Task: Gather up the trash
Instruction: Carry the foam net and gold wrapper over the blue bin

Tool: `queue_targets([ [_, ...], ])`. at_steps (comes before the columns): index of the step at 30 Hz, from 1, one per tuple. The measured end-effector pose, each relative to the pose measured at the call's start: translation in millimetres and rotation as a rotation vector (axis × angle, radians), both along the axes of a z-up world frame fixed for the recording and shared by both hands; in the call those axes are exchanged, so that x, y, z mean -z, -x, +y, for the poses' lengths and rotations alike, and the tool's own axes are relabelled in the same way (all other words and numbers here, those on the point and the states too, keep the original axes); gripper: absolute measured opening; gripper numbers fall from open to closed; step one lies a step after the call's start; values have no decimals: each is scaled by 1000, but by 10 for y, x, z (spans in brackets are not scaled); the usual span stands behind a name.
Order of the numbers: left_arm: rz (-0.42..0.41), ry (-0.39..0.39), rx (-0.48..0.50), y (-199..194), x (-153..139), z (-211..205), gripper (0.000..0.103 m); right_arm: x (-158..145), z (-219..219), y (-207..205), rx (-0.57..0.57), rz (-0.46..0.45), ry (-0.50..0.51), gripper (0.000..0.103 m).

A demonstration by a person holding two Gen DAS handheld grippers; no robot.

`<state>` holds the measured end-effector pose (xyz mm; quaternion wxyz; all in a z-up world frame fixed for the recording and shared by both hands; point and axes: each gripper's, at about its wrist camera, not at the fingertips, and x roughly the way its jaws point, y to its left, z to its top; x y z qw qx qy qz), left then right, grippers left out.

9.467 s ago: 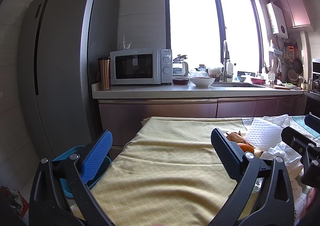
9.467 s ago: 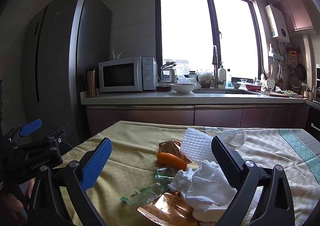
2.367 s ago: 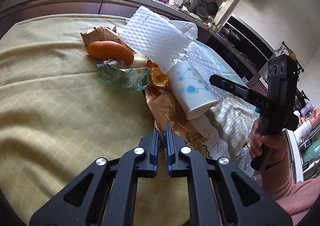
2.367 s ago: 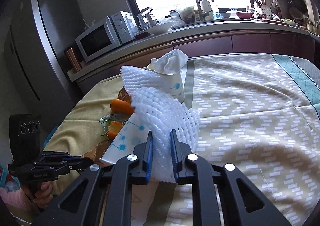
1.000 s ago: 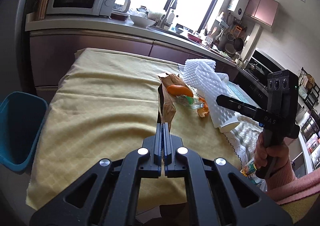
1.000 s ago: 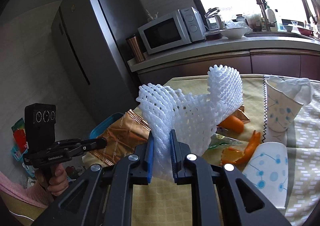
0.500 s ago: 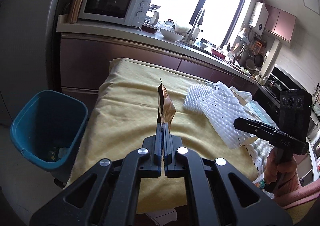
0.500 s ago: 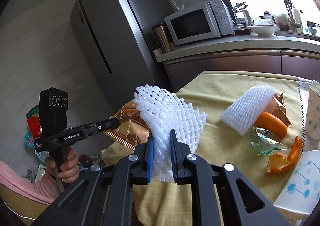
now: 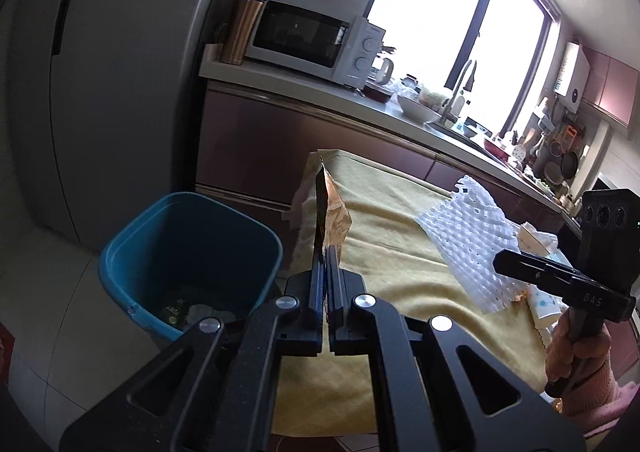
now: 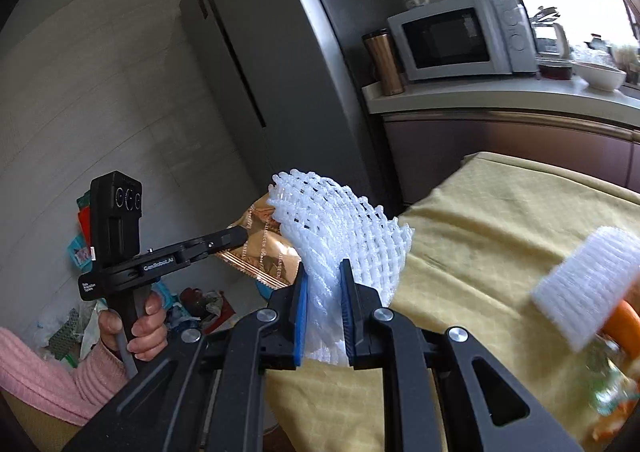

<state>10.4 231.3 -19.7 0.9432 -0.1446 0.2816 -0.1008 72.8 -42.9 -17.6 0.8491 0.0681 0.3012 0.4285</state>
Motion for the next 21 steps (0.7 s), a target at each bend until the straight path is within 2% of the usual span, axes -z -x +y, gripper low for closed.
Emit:
queue_targets([
  [11, 41, 5, -147, -135, 159, 548, 2, 56, 712, -402, -128, 86, -28, 14],
  [21, 115, 25, -231, -333, 453, 828, 2, 264, 1234, -757, -153, 185, -14, 14],
])
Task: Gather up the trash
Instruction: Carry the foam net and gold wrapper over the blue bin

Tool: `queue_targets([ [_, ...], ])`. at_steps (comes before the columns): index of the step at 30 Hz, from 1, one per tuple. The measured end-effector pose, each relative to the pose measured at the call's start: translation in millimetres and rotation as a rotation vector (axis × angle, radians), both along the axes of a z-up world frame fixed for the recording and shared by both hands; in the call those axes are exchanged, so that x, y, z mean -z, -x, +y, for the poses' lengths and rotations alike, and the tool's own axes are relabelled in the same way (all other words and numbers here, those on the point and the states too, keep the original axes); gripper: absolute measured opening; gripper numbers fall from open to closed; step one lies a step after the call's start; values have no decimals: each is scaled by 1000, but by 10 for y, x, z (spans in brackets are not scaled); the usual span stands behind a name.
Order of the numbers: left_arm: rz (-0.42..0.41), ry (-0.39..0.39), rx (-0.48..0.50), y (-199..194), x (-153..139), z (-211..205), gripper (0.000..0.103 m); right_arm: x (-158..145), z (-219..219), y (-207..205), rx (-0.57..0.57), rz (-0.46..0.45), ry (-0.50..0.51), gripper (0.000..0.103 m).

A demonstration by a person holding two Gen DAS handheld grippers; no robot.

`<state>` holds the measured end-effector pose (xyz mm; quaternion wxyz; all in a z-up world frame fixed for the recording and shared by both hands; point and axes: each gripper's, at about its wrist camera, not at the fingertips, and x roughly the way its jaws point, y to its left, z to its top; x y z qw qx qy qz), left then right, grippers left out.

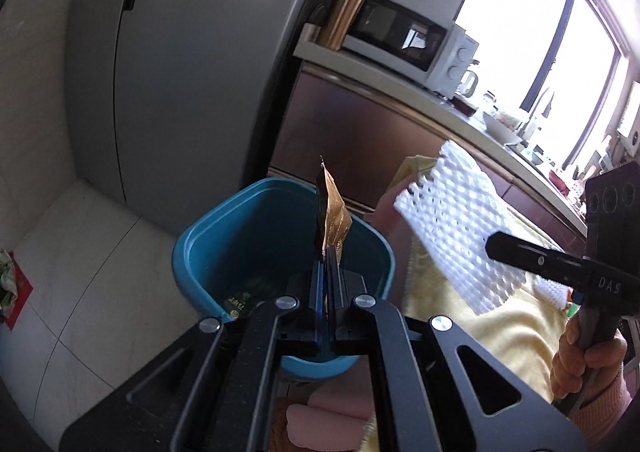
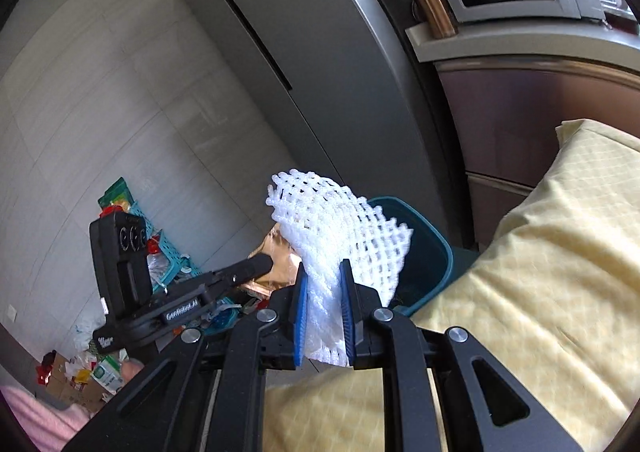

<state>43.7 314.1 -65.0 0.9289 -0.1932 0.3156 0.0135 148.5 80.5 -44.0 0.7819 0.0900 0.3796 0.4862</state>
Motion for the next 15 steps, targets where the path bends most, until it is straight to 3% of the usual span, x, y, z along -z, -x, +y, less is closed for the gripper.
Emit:
queue_targets([
  [15, 98, 9, -45, -260, 409, 101, 2, 349, 582, -396, 3, 98, 164, 15],
])
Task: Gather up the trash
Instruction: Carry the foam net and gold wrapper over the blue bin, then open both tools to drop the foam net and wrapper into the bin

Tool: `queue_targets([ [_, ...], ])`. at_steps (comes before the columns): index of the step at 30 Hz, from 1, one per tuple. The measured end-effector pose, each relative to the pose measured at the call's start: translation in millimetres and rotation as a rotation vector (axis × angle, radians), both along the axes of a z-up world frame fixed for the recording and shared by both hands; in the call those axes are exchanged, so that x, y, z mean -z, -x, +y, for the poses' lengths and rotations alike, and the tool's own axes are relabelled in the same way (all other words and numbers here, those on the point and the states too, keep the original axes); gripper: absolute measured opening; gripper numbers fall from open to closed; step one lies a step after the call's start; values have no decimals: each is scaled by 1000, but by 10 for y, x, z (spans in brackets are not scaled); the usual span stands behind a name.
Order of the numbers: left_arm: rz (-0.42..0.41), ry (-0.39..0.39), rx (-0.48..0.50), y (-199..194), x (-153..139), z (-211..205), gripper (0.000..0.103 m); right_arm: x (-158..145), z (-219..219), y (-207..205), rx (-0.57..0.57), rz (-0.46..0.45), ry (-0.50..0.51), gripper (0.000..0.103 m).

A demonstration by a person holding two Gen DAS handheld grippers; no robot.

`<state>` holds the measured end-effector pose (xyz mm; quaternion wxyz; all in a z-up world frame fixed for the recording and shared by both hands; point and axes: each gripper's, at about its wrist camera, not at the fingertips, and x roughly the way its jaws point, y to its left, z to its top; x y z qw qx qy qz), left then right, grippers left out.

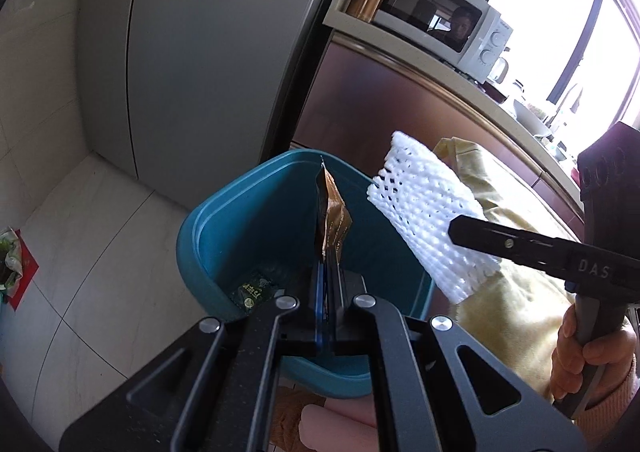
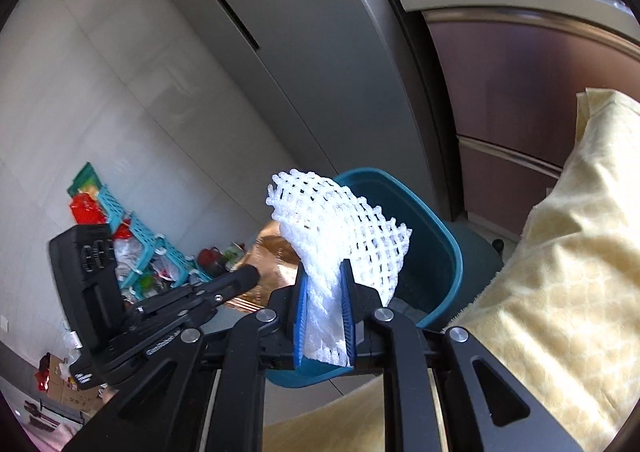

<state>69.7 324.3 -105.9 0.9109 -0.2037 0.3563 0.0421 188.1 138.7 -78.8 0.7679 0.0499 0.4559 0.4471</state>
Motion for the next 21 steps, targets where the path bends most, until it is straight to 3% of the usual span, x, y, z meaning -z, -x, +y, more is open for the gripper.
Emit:
queue_targets([
  [13, 70, 31, -14, -201, 335, -23, 5, 116, 27, -48, 46, 26, 58, 26],
  [21, 61, 9, -19, -169, 309, -75, 15, 111, -85, 0, 56, 21, 34, 30],
])
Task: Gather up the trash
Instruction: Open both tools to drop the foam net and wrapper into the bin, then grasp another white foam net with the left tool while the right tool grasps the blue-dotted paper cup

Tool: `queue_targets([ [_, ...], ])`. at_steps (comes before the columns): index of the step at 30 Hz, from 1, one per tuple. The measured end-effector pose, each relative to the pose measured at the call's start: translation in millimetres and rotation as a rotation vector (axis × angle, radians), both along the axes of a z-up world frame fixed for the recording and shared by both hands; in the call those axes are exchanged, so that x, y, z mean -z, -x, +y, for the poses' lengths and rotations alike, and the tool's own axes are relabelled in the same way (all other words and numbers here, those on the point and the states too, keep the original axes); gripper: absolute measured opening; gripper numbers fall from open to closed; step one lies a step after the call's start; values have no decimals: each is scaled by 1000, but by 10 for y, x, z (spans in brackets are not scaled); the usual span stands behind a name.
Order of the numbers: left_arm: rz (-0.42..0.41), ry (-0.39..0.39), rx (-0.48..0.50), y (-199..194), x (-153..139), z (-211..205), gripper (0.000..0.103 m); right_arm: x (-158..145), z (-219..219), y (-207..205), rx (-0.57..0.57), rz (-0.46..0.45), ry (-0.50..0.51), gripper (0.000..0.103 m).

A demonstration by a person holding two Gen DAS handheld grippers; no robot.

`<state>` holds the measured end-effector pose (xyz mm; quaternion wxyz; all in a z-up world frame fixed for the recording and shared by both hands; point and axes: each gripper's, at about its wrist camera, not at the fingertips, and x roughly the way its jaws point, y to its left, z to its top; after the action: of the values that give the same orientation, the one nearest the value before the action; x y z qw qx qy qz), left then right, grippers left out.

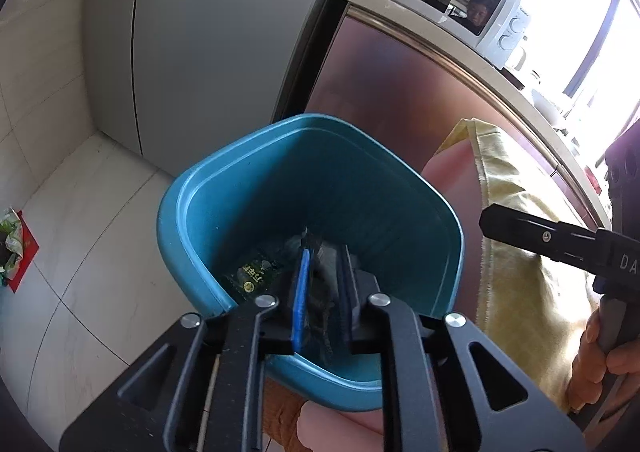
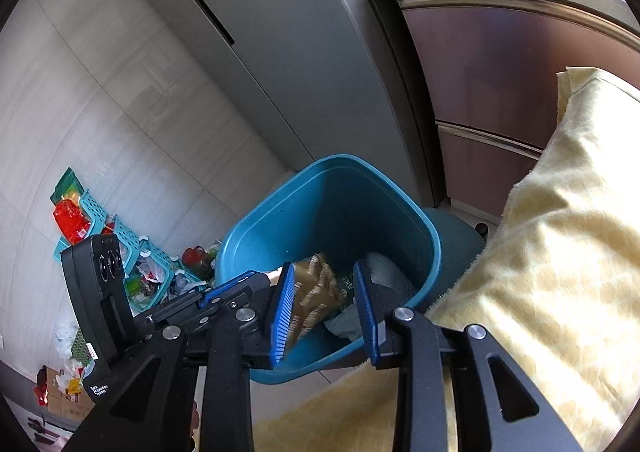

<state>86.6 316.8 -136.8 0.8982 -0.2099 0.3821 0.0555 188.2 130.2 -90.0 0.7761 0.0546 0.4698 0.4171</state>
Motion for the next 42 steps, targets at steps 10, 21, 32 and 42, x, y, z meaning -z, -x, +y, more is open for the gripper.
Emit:
queue_targets([
  [10, -60, -56, 39, 113, -271, -202, 24, -210, -420, 287, -13, -61, -52, 31],
  [21, -212, -82, 329, 241, -808, -1182, 43, -572, -1477, 738, 115, -192, -103, 36],
  [32, -228, -109, 662, 35, -955, -2576, 59, -543, -2778, 1174, 380, -230, -68, 37],
  [42, -161, -139, 793, -269, -813, -3431, 69, -449, -3814, 1554, 630, -234, -63, 41],
])
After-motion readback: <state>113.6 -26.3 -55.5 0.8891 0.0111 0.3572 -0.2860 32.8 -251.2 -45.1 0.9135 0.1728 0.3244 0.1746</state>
